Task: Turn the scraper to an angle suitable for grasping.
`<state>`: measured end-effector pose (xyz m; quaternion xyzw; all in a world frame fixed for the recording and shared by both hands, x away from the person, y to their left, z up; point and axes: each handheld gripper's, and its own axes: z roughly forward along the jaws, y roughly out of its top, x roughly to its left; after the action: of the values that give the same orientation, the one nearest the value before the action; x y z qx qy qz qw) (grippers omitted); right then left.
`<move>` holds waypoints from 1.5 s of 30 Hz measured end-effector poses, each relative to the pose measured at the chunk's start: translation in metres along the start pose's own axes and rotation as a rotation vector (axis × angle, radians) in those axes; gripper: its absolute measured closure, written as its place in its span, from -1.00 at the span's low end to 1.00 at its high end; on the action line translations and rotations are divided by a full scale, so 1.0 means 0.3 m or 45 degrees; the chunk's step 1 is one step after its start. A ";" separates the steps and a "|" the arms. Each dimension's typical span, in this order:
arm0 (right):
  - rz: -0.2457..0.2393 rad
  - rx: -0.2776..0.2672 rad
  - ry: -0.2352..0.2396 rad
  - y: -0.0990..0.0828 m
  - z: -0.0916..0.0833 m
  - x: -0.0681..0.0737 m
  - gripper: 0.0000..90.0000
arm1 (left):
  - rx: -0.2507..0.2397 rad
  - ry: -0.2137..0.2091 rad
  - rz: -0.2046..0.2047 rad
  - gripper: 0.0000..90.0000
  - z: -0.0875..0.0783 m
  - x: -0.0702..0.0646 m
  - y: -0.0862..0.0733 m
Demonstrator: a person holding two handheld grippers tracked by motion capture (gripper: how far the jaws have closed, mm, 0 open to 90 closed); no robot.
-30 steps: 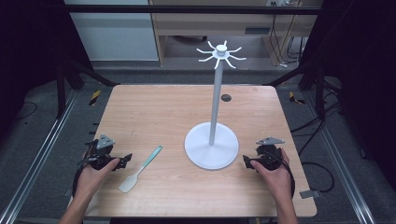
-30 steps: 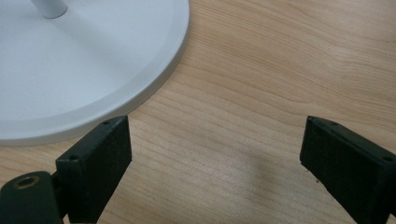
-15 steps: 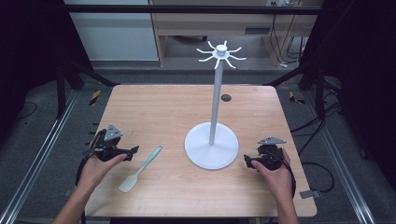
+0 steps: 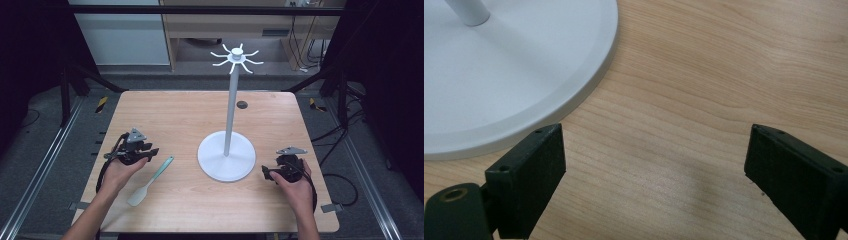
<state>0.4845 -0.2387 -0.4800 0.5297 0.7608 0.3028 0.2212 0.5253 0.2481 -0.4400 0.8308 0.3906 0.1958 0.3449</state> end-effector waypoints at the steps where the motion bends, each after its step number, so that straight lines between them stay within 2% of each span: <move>1: -0.003 -0.004 0.001 -0.001 0.001 -0.002 -0.78 | 0.011 -0.004 0.006 0.54 0.007 -0.004 0.004; 8: 0.001 0.007 0.003 -0.001 0.002 -0.003 -0.77 | 0.081 0.001 0.048 0.93 0.054 -0.042 0.020; 11: 0.002 0.007 0.002 -0.001 0.001 -0.004 -0.77 | 0.097 0.003 0.059 0.99 0.069 -0.060 0.025; 14: 0.003 0.010 0.000 -0.002 0.000 -0.004 -0.77 | 0.115 -0.001 0.044 1.00 0.087 -0.070 0.028; 17: 0.004 0.010 -0.001 -0.001 0.001 -0.003 -0.76 | 0.133 0.021 0.048 1.00 0.106 -0.078 0.028; 21: -0.001 0.006 0.004 -0.001 0.001 -0.004 -0.76 | 0.155 0.012 0.030 1.00 0.125 -0.080 0.024; 25: 0.002 0.010 0.002 -0.002 0.000 -0.008 -0.76 | 0.162 0.019 0.028 1.00 0.136 -0.083 0.014; 30: 0.003 0.006 0.006 -0.001 0.000 -0.005 -0.76 | 0.200 0.012 0.020 1.00 0.151 -0.075 -0.010; 39: 0.002 0.007 0.006 -0.001 0.000 -0.004 -0.76 | 0.221 0.006 0.023 1.00 0.162 -0.075 -0.024; 45: 0.005 0.007 0.005 -0.001 0.000 -0.006 -0.76 | 0.210 0.004 0.026 1.00 0.167 -0.078 -0.034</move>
<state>0.4847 -0.2404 -0.4802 0.5311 0.7611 0.3021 0.2176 0.5354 0.2134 -0.4831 0.8600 0.3975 0.1678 0.2726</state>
